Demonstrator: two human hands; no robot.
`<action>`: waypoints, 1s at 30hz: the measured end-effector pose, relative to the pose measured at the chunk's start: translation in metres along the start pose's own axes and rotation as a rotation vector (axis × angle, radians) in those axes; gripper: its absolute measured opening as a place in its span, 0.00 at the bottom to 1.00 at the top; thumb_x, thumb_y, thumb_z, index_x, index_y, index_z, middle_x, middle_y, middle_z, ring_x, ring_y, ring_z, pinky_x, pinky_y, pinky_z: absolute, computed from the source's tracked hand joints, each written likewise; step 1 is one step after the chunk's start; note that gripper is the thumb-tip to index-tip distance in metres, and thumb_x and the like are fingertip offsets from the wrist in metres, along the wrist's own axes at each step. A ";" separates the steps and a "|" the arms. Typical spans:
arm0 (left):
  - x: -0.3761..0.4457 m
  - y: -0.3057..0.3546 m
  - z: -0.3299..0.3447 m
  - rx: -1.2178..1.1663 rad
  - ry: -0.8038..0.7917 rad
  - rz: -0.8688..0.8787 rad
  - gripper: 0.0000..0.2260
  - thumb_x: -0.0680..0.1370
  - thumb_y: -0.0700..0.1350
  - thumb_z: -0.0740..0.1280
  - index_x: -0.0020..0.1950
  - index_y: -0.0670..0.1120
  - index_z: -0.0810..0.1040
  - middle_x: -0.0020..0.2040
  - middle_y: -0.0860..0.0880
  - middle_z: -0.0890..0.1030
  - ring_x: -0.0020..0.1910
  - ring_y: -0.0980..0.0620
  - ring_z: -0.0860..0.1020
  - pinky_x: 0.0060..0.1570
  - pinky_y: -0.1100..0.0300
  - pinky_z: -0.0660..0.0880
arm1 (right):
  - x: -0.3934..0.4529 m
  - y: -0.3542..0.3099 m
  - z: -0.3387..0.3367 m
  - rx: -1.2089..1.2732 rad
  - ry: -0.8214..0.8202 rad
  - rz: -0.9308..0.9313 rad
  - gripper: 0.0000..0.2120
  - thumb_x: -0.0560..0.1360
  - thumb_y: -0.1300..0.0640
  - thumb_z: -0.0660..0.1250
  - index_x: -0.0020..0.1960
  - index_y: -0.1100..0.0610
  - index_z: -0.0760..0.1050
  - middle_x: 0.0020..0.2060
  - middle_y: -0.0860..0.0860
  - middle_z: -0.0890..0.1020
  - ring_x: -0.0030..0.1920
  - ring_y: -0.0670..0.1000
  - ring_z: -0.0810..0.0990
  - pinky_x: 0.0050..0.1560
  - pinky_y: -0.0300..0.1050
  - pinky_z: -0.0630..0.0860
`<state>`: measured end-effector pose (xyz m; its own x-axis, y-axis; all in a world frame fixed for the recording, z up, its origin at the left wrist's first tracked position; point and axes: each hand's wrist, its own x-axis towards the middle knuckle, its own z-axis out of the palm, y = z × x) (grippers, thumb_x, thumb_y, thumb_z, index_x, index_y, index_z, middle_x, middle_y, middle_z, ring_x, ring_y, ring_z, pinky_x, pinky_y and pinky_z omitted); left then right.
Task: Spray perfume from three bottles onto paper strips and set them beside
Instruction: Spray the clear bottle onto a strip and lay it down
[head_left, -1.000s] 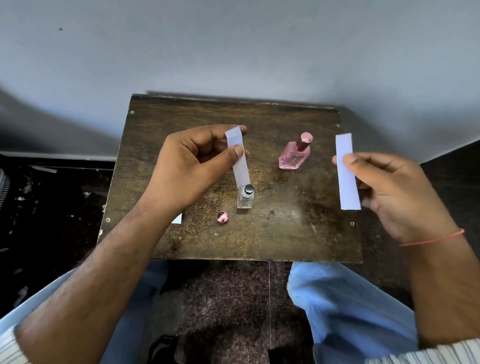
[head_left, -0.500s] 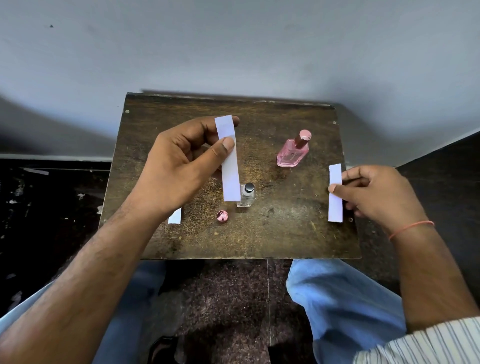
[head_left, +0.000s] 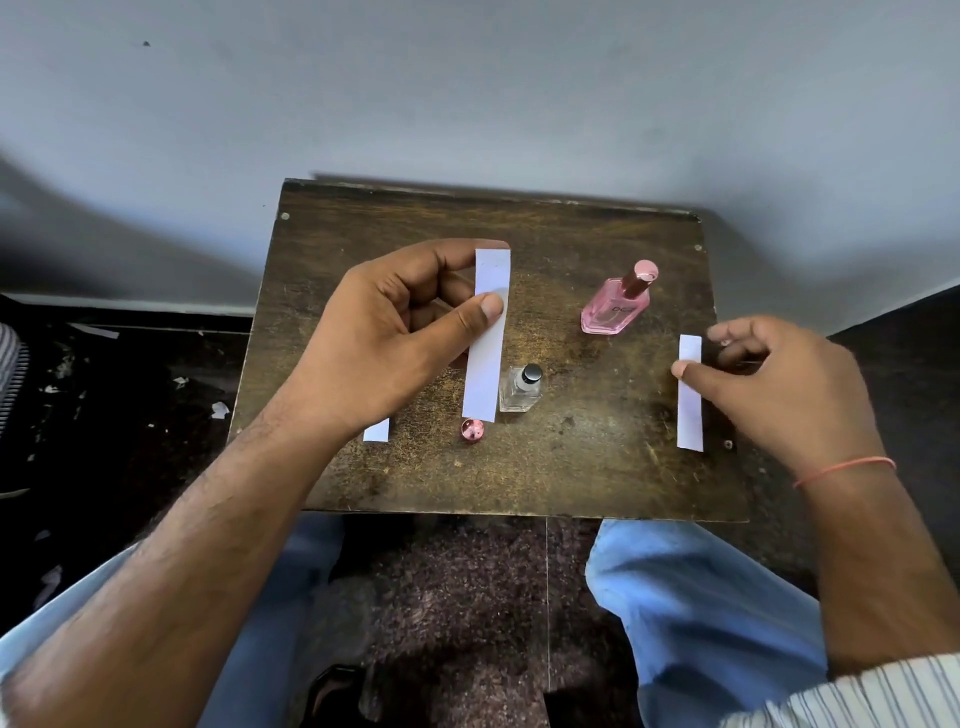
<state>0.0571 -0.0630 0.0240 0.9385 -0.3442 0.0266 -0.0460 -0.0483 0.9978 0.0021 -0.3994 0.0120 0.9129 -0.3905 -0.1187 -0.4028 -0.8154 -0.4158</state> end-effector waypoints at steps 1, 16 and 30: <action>0.000 0.000 0.000 -0.004 0.000 -0.003 0.14 0.82 0.41 0.74 0.68 0.49 0.84 0.47 0.44 0.87 0.45 0.37 0.87 0.48 0.43 0.87 | -0.002 -0.004 0.000 0.021 0.080 -0.100 0.17 0.74 0.41 0.80 0.59 0.47 0.85 0.47 0.46 0.84 0.49 0.50 0.82 0.49 0.44 0.76; 0.000 -0.003 0.008 -0.094 0.017 -0.037 0.17 0.80 0.37 0.75 0.69 0.45 0.83 0.42 0.51 0.88 0.43 0.53 0.88 0.45 0.59 0.85 | -0.046 -0.069 0.069 0.483 -0.291 -0.371 0.23 0.72 0.36 0.76 0.65 0.39 0.83 0.50 0.40 0.87 0.46 0.39 0.85 0.47 0.46 0.84; 0.002 -0.013 0.019 -0.117 0.043 -0.095 0.15 0.81 0.37 0.75 0.67 0.43 0.85 0.43 0.50 0.90 0.45 0.56 0.89 0.45 0.63 0.84 | -0.037 -0.083 0.044 1.410 -0.743 0.075 0.19 0.81 0.54 0.63 0.69 0.56 0.81 0.46 0.55 0.83 0.39 0.55 0.84 0.29 0.45 0.80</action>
<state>0.0536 -0.0806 0.0098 0.9506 -0.3029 -0.0681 0.0815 0.0318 0.9962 0.0046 -0.2987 0.0115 0.8924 0.2198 -0.3940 -0.4506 0.3900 -0.8030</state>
